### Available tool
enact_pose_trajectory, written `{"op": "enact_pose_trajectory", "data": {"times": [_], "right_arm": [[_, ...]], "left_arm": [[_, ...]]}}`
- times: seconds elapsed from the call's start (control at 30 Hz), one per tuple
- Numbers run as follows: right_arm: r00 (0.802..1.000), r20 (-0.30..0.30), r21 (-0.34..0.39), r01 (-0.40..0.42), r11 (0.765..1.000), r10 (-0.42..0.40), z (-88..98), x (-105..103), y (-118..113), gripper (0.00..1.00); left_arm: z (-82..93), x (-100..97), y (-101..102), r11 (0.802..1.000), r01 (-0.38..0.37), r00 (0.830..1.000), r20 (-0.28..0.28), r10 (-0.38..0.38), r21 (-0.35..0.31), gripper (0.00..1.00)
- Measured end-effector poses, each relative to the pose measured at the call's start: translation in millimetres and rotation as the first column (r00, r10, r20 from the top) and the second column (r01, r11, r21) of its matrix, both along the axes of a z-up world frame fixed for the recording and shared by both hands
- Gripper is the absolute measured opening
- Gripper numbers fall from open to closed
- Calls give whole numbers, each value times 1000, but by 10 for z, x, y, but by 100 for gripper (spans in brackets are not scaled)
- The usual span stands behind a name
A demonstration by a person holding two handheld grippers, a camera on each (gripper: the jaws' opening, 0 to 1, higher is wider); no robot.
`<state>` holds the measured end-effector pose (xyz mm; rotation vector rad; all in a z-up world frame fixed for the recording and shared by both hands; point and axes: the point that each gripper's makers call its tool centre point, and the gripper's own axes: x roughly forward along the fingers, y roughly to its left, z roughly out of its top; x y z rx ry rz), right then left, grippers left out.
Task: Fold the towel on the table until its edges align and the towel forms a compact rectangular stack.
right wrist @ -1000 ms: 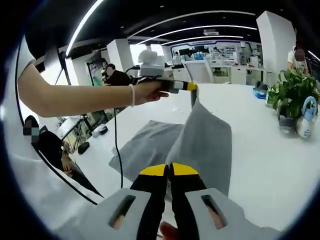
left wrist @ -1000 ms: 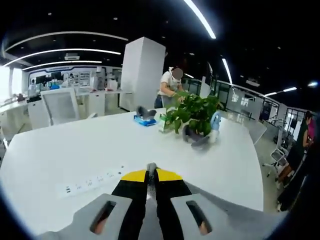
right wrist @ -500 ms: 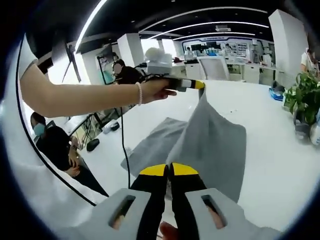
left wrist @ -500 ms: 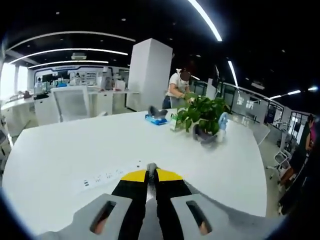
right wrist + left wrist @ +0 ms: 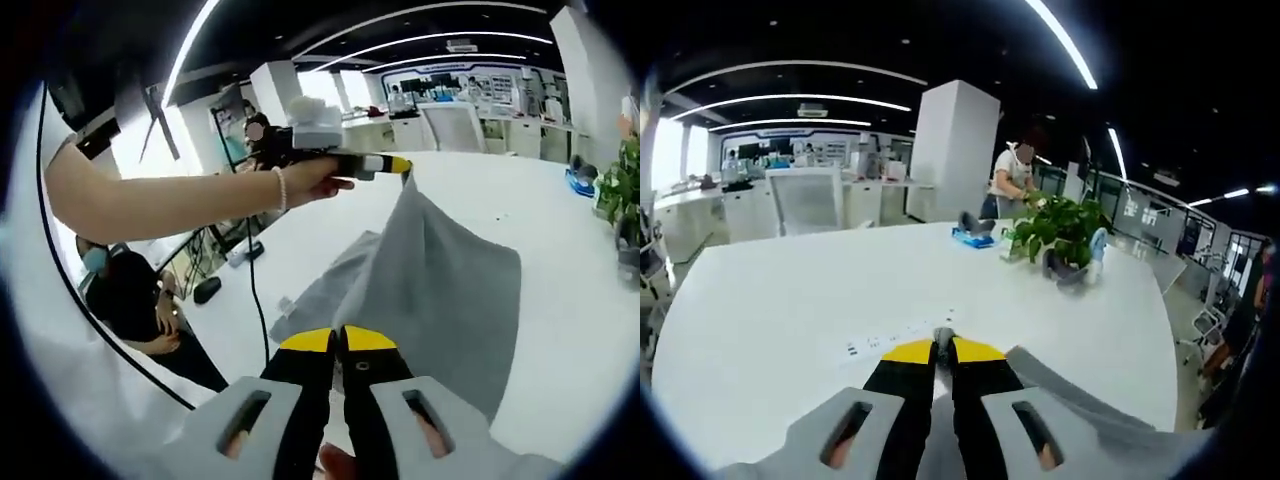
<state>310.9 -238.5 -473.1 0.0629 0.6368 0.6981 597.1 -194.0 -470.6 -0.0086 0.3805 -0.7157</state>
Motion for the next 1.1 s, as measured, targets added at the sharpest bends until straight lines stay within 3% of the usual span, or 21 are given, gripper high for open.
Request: {"op": "enact_pose_trajectory", "data": {"times": [0.53, 1.1], "right_arm": [[991, 1, -19, -134, 991, 134, -54, 75, 521, 0], [961, -7, -51, -277, 959, 277, -193, 146, 985, 0]], "left_arm": [[-46, 100, 362, 999, -27, 1000, -3, 27, -31, 6], [-218, 183, 679, 998, -59, 998, -21, 58, -17, 6]]}}
